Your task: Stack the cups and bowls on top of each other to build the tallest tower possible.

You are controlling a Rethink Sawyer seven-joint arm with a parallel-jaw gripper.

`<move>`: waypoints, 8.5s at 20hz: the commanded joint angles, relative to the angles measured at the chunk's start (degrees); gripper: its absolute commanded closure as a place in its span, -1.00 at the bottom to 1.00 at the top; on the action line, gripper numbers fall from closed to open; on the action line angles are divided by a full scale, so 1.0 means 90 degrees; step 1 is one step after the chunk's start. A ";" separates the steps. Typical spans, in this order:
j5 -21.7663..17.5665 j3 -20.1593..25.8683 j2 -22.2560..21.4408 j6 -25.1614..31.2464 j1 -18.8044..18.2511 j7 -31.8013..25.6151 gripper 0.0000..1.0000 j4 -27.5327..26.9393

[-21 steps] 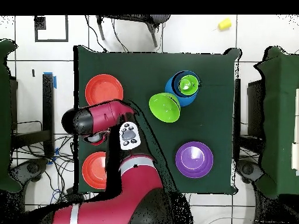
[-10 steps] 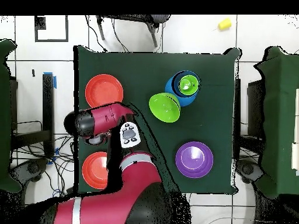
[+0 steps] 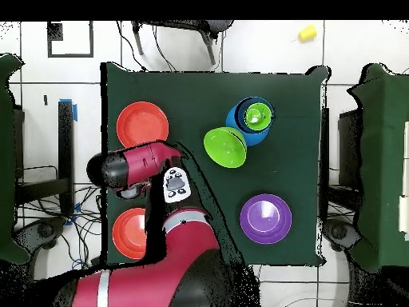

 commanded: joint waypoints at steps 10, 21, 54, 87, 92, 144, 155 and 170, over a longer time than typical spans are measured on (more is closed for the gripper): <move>-0.0466 0.0296 0.0428 -0.0096 0.0112 -0.0359 -1.00 -0.0346; -0.0410 0.0291 0.0452 0.0178 0.0107 -0.0409 1.00 -0.0529; -0.0493 0.2129 -0.3351 0.1602 -0.3467 -0.3147 1.00 0.0663; -0.1146 0.3143 -0.1809 0.1302 -0.5469 -0.3735 1.00 -0.0345; -0.1000 0.3458 -0.1613 0.1741 -0.5472 -0.4182 1.00 -0.0853; -0.1635 0.3797 -0.0850 0.2186 -0.5639 -0.4147 1.00 -0.0863; -0.1864 0.3584 -0.0855 0.2686 -0.5488 -0.4193 1.00 -0.0961; -0.2405 0.3437 -0.0881 0.3477 -0.5299 -0.4203 1.00 -0.1225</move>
